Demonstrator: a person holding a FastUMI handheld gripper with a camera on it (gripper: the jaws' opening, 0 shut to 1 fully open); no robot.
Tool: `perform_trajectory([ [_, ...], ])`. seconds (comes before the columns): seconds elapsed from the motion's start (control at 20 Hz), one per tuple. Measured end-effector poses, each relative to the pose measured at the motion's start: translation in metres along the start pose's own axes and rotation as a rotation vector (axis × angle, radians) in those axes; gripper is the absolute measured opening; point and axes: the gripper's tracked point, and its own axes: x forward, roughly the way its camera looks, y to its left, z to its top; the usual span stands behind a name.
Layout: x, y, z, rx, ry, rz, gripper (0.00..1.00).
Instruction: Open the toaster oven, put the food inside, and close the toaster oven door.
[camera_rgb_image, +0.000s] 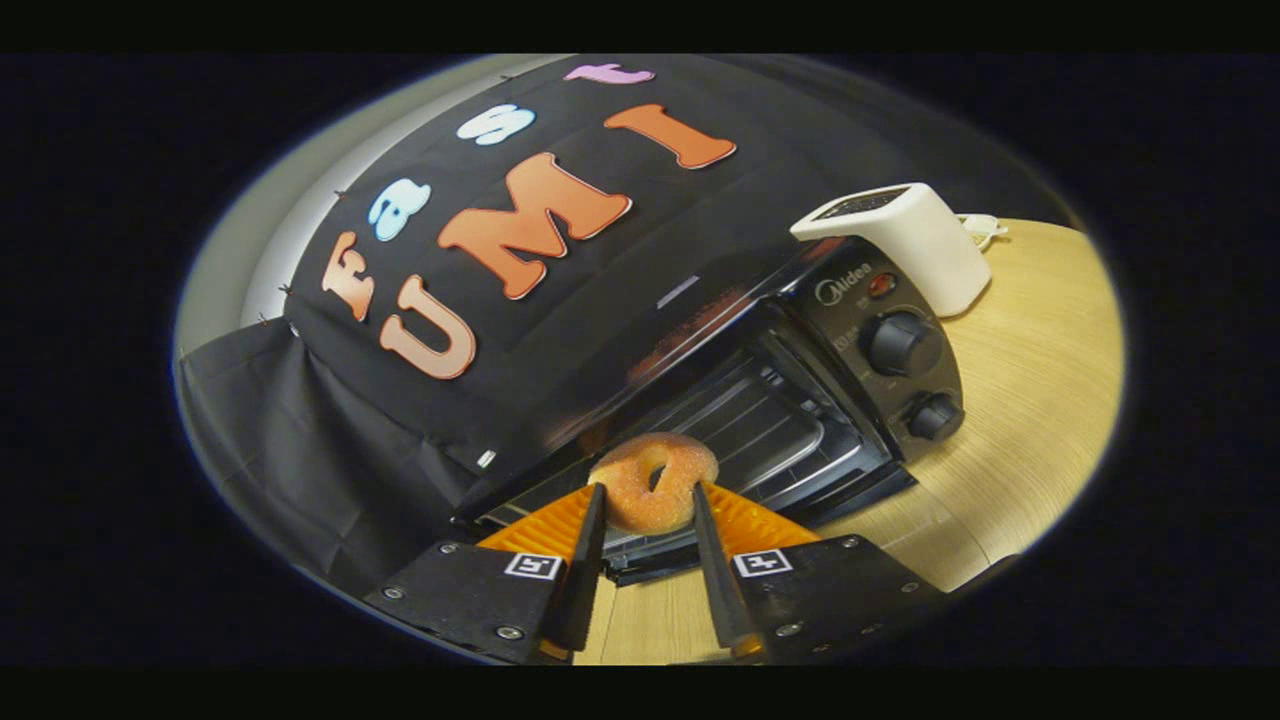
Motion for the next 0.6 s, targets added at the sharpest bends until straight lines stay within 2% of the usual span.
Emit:
perform_trajectory([
  [0.3, 0.028, -0.016, 0.0, -0.033, -0.01, -0.069, 0.48],
  [0.45, 0.033, -0.015, 0.008, -0.146, -0.043, -0.087, 0.48],
  [0.6, 0.041, -0.024, 0.009, -0.289, -0.056, -0.137, 0.53],
])
